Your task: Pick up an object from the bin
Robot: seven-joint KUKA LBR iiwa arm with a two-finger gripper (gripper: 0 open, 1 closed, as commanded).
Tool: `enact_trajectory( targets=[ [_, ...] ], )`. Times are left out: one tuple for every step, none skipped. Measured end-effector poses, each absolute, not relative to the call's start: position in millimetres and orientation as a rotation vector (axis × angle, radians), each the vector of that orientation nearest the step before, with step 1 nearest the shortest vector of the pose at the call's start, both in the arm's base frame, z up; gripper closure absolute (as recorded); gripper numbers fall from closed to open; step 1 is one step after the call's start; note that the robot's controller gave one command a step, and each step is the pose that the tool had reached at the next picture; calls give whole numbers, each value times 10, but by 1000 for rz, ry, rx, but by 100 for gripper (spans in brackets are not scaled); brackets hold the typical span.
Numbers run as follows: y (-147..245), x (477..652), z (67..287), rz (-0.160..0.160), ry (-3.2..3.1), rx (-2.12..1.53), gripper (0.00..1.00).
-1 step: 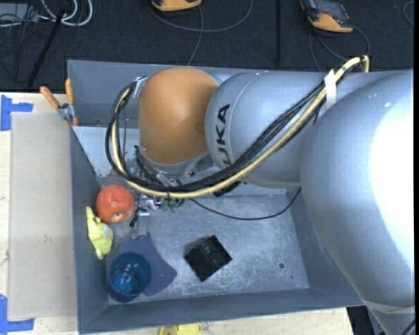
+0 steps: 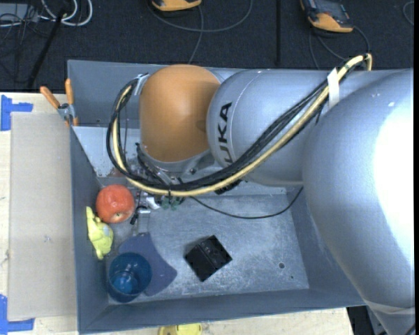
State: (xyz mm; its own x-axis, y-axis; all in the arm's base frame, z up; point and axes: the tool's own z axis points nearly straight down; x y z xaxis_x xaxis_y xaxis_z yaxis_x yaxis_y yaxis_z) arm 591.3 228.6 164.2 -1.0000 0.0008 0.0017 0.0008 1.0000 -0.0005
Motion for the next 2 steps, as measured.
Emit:
enact_trajectory(
  targets=[
    [2248, 5993, 1140, -3, -3148, -77, 0],
    [2380, 5949, 757, -3, -3133, -195, 100]
  ],
)
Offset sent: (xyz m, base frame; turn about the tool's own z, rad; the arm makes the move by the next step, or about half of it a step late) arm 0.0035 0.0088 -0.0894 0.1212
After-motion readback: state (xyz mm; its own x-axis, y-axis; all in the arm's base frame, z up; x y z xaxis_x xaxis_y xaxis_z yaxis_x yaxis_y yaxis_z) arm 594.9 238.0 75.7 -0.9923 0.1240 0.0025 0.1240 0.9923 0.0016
